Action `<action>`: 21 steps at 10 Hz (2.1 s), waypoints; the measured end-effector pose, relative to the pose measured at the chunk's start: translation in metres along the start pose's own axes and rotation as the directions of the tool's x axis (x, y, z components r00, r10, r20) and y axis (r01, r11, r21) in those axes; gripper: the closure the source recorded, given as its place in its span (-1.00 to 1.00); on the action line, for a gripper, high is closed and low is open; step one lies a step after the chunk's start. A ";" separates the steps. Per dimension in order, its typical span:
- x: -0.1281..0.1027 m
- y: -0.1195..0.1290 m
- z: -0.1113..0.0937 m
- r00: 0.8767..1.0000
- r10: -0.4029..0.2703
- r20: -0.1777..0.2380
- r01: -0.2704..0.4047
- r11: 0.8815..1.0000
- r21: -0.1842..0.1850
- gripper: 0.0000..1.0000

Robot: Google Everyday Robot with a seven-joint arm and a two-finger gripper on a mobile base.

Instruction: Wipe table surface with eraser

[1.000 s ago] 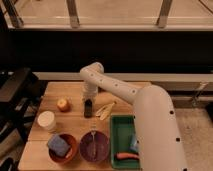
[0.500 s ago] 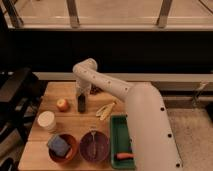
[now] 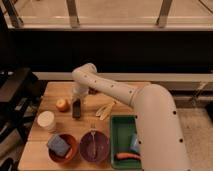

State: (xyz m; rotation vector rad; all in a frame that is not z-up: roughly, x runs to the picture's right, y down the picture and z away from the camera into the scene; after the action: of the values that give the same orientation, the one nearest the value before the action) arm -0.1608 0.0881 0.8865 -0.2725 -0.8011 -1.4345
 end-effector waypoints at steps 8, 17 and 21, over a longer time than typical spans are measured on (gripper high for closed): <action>0.005 0.073 -0.004 0.991 0.131 0.038 -0.127 0.988 -0.091 1.00; 0.040 -0.014 -0.002 0.998 -0.069 -0.007 0.069 0.995 0.069 1.00; -0.020 -0.005 0.009 0.995 0.007 0.101 -0.019 0.993 0.117 1.00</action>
State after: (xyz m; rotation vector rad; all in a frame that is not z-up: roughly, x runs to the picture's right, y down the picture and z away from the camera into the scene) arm -0.1676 0.1087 0.8785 -0.2599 -0.9609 -1.3636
